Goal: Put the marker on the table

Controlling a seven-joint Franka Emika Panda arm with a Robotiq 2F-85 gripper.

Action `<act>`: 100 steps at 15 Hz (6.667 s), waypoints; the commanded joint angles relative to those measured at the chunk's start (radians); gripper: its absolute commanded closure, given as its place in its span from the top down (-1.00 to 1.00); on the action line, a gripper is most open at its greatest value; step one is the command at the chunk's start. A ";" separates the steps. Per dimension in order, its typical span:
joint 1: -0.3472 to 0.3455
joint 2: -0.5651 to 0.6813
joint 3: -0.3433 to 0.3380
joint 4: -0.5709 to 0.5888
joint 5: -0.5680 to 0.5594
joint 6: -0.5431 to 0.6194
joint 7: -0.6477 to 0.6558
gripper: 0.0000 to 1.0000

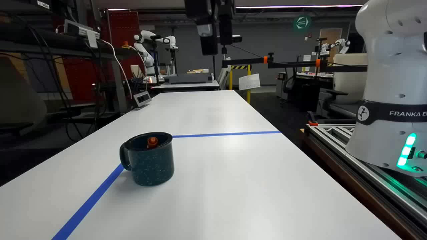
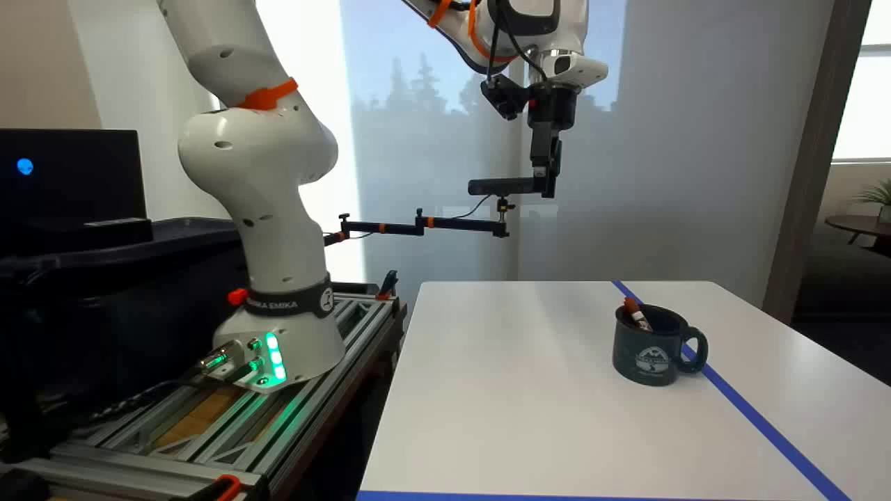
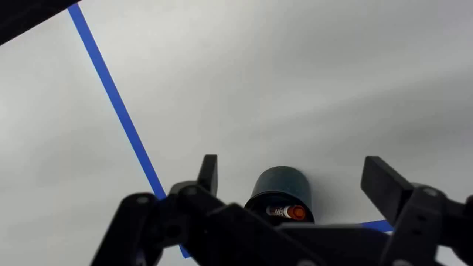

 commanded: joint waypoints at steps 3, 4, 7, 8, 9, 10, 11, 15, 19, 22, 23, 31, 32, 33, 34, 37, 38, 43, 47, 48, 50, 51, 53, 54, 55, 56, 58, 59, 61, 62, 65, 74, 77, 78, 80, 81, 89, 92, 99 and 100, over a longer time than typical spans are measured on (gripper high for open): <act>0.046 0.007 -0.043 0.004 -0.016 -0.003 0.013 1.00; 0.046 0.007 -0.043 0.004 -0.016 -0.003 0.013 1.00; 0.046 0.007 -0.043 0.004 -0.016 -0.003 0.013 1.00; 0.046 0.007 -0.043 0.004 -0.016 -0.003 0.013 1.00; 0.040 0.032 -0.055 0.017 -0.003 0.011 0.026 1.00; 0.041 0.048 -0.070 0.024 0.011 0.013 0.028 1.00; 0.040 0.063 -0.092 0.029 0.036 0.029 0.036 1.00; 0.044 0.117 -0.179 0.046 0.177 0.096 0.029 1.00; 0.036 0.185 -0.256 0.092 0.337 0.128 0.013 1.00; 0.028 0.252 -0.308 0.135 0.465 0.136 0.011 1.00; 0.027 0.277 -0.321 0.151 0.504 0.136 0.013 1.00; 0.024 0.471 -0.365 0.248 0.723 0.169 0.028 1.00; 0.025 0.494 -0.368 0.260 0.737 0.182 0.034 1.00; 0.025 0.513 -0.370 0.268 0.747 0.196 0.039 1.00; 0.025 0.533 -0.374 0.278 0.751 0.203 0.041 1.00; 0.023 0.583 -0.390 0.307 0.738 0.205 0.056 1.00; 0.022 0.596 -0.395 0.314 0.730 0.201 0.060 1.00; 0.019 0.640 -0.418 0.339 0.716 0.193 0.062 0.75; 0.015 0.662 -0.430 0.343 0.723 0.204 0.061 0.09; 0.014 0.668 -0.433 0.346 0.725 0.203 0.061 0.07; 0.012 0.678 -0.437 0.351 0.727 0.205 0.060 0.08; 0.010 0.683 -0.437 0.354 0.730 0.203 0.057 0.17; 0.007 0.692 -0.439 0.360 0.731 0.200 0.057 0.22; 0.007 0.696 -0.439 0.363 0.730 0.200 0.057 0.23; 0.006 0.701 -0.438 0.364 0.731 0.199 0.056 0.24; 0.006 0.703 -0.438 0.365 0.730 0.199 0.056 0.20; 0.005 0.711 -0.437 0.369 0.733 0.198 0.053 0.08; 0.005 0.714 -0.437 0.371 0.732 0.198 0.053 0.05; 0.004 0.721 -0.436 0.378 0.735 0.198 0.050 -0.11; 0.003 0.725 -0.435 0.382 0.737 0.197 0.048 -0.16; 0.002 0.736 -0.434 0.395 0.738 0.194 0.045 -0.27; 0.004 0.783 -0.427 0.426 0.736 0.188 0.043 -0.26; 0.003 0.793 -0.425 0.436 0.738 0.190 0.037 -0.95; 0.005 0.783 -0.423 0.431 0.738 0.193 0.034 -1.00; 0.015 0.742 -0.425 0.401 0.723 0.192 0.047 -0.90; 0.019 0.721 -0.424 0.385 0.720 0.189 0.053 -0.90; 0.051 0.444 -0.423 0.225 0.678 0.134 0.151 -0.90; 0.062 0.327 -0.412 0.133 0.622 0.169 0.281 -0.90; 0.069 0.183 -0.320 -0.119 0.508 0.351 0.592 -0.90; 0.072 0.182 -0.306 -0.152 0.503 0.403 0.619 -0.90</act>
